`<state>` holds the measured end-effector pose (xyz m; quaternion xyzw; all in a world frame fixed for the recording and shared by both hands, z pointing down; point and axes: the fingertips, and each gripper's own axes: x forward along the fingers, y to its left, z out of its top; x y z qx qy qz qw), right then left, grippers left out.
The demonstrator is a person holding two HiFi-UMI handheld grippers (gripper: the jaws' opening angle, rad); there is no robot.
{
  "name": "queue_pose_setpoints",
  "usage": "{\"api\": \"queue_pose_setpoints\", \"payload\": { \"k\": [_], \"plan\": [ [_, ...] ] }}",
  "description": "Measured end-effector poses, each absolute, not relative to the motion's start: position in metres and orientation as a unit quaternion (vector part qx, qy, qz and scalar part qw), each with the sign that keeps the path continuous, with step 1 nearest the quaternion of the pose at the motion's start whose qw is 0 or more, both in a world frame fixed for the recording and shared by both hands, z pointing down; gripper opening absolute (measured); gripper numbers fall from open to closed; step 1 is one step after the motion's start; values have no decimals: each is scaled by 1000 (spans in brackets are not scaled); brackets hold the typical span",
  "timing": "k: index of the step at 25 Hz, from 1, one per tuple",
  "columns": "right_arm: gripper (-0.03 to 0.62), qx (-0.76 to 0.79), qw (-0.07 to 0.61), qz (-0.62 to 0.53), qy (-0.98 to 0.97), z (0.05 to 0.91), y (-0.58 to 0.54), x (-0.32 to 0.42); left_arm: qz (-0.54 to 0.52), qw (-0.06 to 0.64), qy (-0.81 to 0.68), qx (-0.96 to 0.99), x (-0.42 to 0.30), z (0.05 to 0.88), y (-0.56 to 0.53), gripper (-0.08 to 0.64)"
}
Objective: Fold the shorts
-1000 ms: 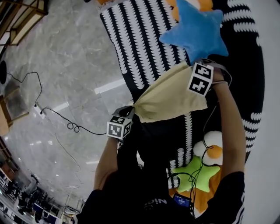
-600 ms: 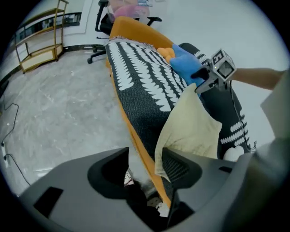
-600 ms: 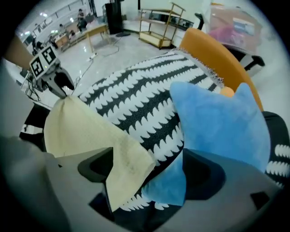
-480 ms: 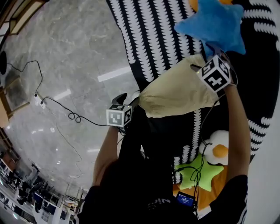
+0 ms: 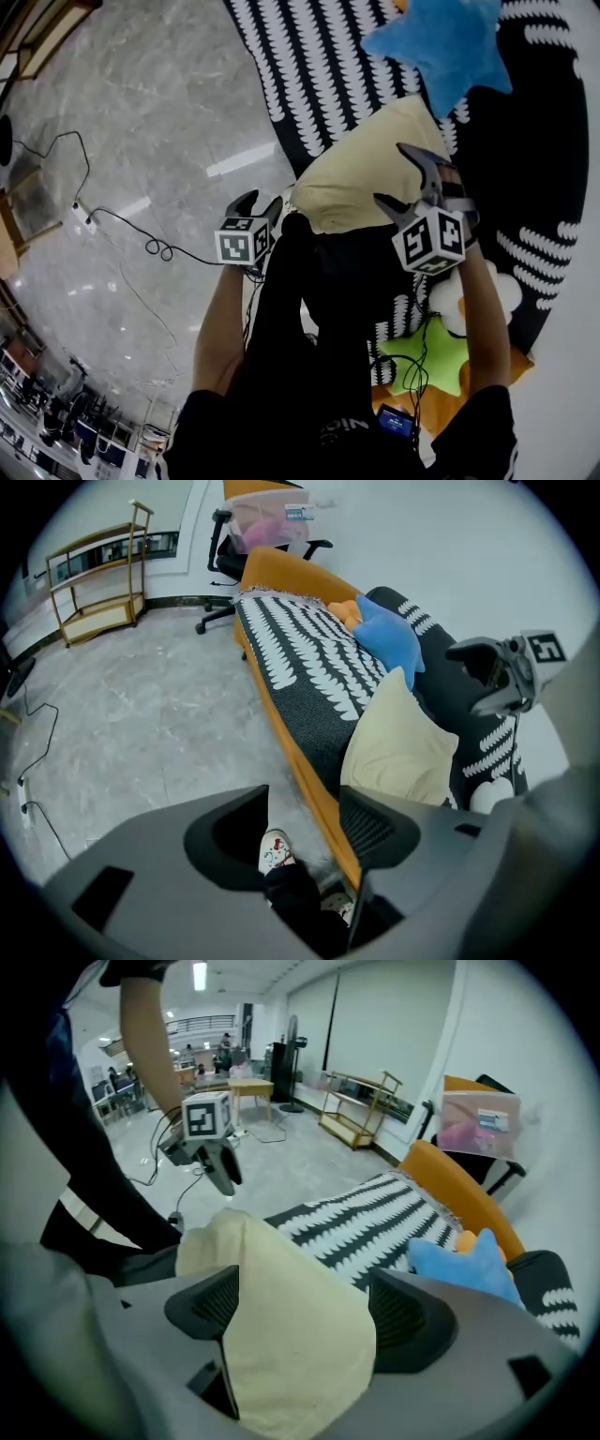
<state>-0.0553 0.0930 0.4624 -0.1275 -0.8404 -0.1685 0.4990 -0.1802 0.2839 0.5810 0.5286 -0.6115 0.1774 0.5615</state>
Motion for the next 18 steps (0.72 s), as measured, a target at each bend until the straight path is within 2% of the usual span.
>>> {"api": "queue_pose_setpoints", "payload": {
  "k": [3, 10, 14, 18],
  "plan": [
    [421, -176, 493, -173, -834, 478, 162, -49, 174, 548, -614, 540, -176, 578, 285, 232],
    [300, -227, 465, -183, -836, 519, 282, -37, 225, 502, -583, 598, -153, 573, 298, 229],
    [295, -199, 502, -169, -824, 555, 304, -30, 261, 480, -560, 623, -145, 570, 311, 227],
    [321, -152, 546, -159, -808, 595, 303, -24, 269, 485, -553, 622, -145, 573, 319, 227]
  ]
}}
